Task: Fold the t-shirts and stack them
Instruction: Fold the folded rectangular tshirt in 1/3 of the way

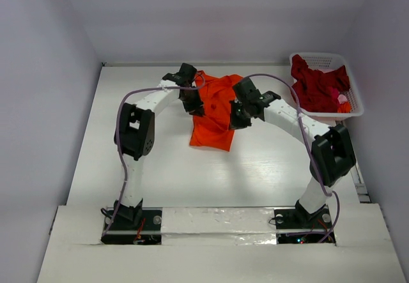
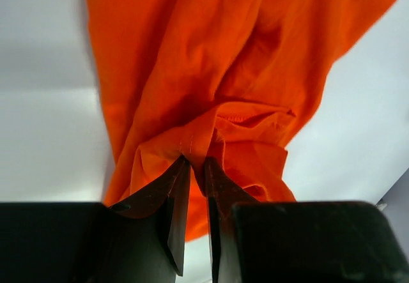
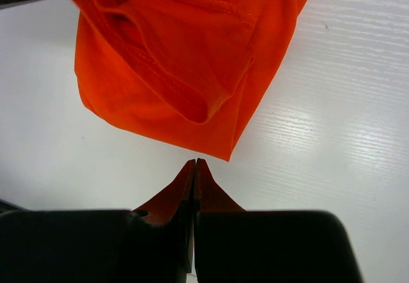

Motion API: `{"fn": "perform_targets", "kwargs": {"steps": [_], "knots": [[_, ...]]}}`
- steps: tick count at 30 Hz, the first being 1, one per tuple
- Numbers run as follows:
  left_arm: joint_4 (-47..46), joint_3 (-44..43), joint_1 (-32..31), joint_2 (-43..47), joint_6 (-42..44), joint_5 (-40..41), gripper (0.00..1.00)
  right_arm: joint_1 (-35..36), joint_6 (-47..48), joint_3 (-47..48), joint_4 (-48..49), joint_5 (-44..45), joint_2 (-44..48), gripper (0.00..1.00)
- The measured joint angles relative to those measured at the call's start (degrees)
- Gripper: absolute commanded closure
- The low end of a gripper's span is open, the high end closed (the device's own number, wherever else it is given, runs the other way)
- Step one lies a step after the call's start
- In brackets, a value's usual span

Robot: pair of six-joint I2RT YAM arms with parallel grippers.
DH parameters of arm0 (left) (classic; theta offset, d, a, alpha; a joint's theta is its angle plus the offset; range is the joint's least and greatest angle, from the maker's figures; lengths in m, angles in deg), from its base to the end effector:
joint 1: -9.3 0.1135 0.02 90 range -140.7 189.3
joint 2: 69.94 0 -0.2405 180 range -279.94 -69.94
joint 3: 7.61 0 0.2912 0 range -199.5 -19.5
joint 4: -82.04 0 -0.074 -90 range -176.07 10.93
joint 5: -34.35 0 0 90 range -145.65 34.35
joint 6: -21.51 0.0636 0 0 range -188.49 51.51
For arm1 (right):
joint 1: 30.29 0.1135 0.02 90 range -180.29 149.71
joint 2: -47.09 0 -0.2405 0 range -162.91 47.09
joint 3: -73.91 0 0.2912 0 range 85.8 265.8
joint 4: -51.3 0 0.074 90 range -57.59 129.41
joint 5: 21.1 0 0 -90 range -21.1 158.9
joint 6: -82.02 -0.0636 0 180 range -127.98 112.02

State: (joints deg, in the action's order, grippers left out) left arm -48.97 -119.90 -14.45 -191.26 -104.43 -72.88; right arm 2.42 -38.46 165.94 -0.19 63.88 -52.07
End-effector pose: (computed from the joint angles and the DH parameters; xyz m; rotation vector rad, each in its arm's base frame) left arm 0.4537 -0.2202 0.1590 -0.1707 2.7058 -0.7422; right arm 0.3493 0.2310 0.1975 -0.0851 2.6759 0.4939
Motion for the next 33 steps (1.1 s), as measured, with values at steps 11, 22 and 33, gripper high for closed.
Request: {"fn": "perform_targets", "kwargs": {"steps": [11,22,33], "knots": [[-0.4,-3.5,5.2,-8.3,-1.6,0.6,0.88,1.2,-0.2,-0.5,0.5,-1.7,0.0,1.00],[-0.4,-2.4,9.6,-5.2,-0.9,1.1,0.87,2.3,0.1,2.9,1.0,-2.6,-6.6,1.00],[-0.3,2.5,8.9,7.8,-0.3,-0.5,0.85,2.3,0.5,8.4,1.0,-3.6,-12.2,1.00]]}}
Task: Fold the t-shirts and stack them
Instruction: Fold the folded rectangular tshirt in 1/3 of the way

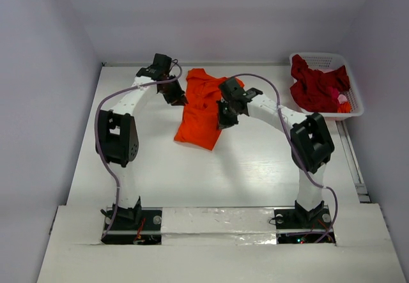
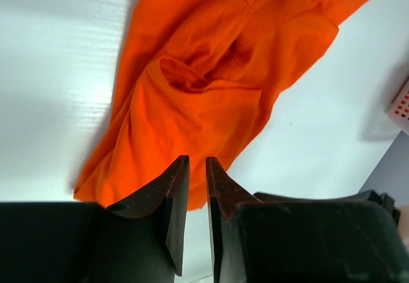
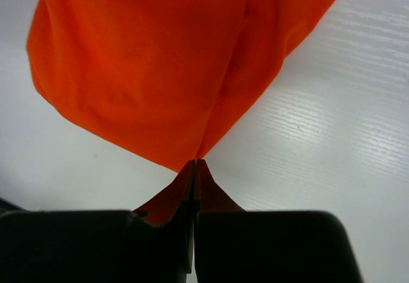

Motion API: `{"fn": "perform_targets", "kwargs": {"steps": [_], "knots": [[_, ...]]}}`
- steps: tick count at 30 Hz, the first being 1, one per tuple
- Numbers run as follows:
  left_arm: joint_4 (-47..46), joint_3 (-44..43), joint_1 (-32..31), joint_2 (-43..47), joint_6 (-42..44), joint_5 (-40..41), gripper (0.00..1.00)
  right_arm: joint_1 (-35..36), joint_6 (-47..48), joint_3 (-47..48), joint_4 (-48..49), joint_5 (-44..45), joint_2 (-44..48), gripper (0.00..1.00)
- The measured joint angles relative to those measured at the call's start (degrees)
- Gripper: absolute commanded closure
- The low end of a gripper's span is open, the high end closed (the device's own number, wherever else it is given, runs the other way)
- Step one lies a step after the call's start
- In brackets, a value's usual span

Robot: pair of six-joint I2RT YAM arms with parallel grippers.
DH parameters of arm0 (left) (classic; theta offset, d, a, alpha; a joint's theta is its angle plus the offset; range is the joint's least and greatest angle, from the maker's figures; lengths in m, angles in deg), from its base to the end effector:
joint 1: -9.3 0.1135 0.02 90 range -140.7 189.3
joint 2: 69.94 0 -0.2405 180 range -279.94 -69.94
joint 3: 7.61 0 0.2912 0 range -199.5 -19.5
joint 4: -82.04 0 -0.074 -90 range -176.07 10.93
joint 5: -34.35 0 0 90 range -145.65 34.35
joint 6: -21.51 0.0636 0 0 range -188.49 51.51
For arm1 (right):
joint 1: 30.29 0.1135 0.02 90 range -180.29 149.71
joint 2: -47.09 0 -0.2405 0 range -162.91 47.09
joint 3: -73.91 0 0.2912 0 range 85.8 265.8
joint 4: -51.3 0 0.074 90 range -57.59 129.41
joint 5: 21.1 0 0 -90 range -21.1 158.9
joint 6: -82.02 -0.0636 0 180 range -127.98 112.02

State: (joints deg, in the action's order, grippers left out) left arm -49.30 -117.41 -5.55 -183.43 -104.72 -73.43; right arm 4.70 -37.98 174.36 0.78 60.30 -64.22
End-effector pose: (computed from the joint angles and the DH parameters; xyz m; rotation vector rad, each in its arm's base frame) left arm 0.4674 -0.1440 0.2088 -0.3434 2.5608 -0.7434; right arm 0.3705 0.2710 0.1625 -0.1722 2.7422 0.5507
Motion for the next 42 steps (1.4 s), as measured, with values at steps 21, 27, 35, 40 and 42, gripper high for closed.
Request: {"fn": "perform_targets", "kwargs": {"steps": [21,27,35,40,42], "knots": [[-4.1,25.9,-4.3,9.2,0.8,0.7,0.86,2.6,0.7,6.3,0.0,-2.0,-10.1,1.00],[-4.4,26.3,-5.1,11.8,0.8,0.7,0.86,2.6,0.7,6.2,0.2,-2.0,-10.4,1.00],[-4.9,27.8,-6.1,12.9,0.6,0.7,0.86,2.7,0.7,5.9,0.7,-2.0,-10.5,1.00],[-4.9,28.7,-6.2,12.9,0.3,0.7,0.86,3.0,0.4,2.9,2.6,-2.0,-10.5,1.00],[-4.9,28.8,-6.2,13.0,0.3,0.7,0.86,2.9,-0.1,1.0,4.4,-2.6,-10.2,1.00]]}}
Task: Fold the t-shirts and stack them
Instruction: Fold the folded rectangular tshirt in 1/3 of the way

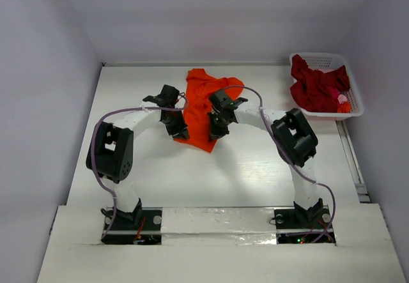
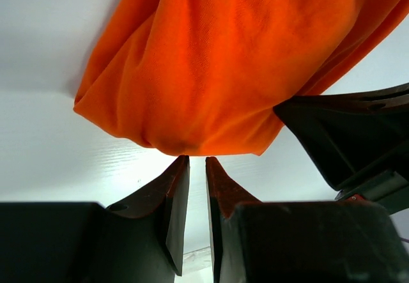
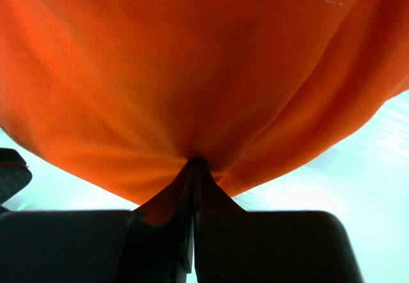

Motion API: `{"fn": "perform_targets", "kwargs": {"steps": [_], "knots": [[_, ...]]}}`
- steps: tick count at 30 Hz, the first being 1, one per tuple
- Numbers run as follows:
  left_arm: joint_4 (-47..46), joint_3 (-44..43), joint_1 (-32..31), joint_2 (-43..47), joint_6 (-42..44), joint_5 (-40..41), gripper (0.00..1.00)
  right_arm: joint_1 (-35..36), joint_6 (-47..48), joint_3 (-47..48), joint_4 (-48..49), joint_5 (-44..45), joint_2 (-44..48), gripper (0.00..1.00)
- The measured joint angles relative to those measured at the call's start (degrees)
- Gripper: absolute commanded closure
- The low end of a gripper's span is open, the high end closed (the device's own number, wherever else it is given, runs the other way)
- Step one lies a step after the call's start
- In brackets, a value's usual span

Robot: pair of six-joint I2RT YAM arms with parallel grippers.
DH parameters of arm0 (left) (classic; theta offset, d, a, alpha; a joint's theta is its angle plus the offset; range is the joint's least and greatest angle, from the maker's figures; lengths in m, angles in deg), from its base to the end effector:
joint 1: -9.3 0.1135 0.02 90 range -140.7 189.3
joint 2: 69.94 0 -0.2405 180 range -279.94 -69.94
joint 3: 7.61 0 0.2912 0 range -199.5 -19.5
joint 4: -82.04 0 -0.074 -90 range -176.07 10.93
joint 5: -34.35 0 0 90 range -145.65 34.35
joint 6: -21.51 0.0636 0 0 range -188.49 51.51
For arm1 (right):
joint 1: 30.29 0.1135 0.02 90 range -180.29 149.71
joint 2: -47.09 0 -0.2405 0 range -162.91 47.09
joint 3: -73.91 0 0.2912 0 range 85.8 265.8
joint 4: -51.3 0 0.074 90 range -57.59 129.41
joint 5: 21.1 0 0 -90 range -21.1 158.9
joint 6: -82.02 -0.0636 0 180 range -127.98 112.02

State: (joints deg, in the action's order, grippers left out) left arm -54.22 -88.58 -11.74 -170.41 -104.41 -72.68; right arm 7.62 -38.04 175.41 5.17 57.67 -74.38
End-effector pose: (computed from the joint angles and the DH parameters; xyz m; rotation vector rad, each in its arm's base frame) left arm 0.3656 -0.1606 0.1324 -0.2629 2.7809 -0.6840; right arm 0.3668 0.3013 0.0945 -0.2542 2.8387 0.5694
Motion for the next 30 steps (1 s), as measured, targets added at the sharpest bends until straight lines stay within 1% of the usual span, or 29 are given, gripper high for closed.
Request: {"fn": "perform_targets", "kwargs": {"steps": [6,10,18,22,26,30], "knots": [[0.1,0.0,0.0,0.7,-0.1,0.0,0.86,0.0,-2.0,-6.9,5.8,-1.3,3.6,1.00],[0.5,-0.1,0.0,1.7,-0.1,-0.1,0.86,0.0,-3.5,-12.0,8.0,-1.4,6.8,1.00],[1.7,-0.5,0.0,4.1,0.1,0.0,0.85,-0.2,-5.7,-20.3,9.4,-1.2,12.6,1.00],[2.6,-0.5,0.0,5.2,0.8,-0.5,0.85,-1.6,-6.2,-24.3,9.7,-1.0,15.6,1.00],[3.1,1.1,-0.3,7.1,2.1,-0.7,0.85,-3.1,-6.2,-26.5,9.5,-0.7,17.4,1.00],[3.3,4.9,-1.6,9.6,2.7,-0.7,0.85,-3.4,-6.2,-26.5,9.2,-0.3,17.6,1.00]]}}
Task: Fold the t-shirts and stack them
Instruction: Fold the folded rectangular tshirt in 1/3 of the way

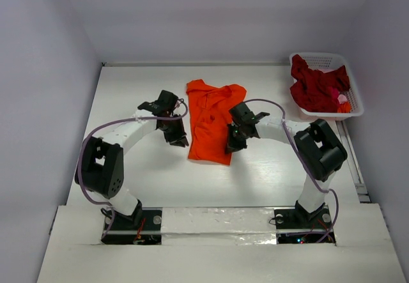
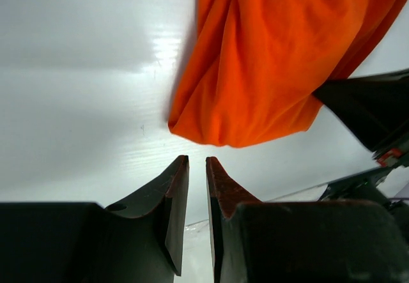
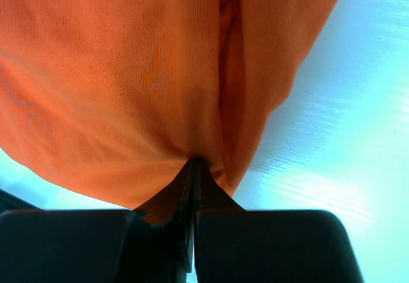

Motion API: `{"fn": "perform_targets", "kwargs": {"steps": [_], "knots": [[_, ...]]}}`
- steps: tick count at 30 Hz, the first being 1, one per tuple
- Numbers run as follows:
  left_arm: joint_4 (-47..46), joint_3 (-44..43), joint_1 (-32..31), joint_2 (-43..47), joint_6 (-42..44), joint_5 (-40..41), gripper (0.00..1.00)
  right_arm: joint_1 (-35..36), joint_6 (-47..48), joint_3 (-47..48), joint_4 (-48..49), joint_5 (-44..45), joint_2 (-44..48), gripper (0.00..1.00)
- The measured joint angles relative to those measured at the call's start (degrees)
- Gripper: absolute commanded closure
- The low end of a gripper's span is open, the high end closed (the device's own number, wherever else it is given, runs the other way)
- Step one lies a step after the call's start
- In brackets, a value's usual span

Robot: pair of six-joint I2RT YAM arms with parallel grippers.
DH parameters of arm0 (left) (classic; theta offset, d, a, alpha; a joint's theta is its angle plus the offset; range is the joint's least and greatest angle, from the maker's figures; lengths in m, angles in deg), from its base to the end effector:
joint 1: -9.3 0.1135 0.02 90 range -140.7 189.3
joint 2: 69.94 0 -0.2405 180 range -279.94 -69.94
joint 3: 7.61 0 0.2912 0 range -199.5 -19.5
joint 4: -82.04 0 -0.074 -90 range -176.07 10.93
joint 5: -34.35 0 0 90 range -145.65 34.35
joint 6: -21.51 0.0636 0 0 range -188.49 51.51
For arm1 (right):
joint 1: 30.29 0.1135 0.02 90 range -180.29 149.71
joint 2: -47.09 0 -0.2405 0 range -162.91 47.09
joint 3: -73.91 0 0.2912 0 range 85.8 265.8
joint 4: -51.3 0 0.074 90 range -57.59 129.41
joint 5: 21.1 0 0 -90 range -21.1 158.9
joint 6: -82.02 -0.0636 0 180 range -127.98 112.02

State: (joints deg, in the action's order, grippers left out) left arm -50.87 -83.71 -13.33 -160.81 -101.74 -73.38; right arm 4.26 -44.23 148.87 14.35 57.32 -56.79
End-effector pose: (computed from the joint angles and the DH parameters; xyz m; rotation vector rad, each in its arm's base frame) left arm 0.3329 -0.1597 0.1611 -0.1483 2.7637 -0.7058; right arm 0.3126 0.2307 0.0818 -0.0195 2.8561 0.5896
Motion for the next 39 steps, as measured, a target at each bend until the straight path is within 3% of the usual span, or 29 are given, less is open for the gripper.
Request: {"fn": "perform_targets", "kwargs": {"steps": [11,18,39], "knots": [[-0.8,4.4,-9.8,0.2,0.8,-0.7,0.85,0.0,0.3,1.6,-2.1,0.9,0.0,1.00],[-1.8,7.9,-9.7,0.2,-0.2,0.9,1.00,0.0,0.3,1.7,-2.5,1.0,0.0,1.00],[-3.7,5.7,-9.5,-1.0,-1.3,4.3,1.00,0.0,0.4,1.7,-2.8,1.0,0.0,1.00]]}}
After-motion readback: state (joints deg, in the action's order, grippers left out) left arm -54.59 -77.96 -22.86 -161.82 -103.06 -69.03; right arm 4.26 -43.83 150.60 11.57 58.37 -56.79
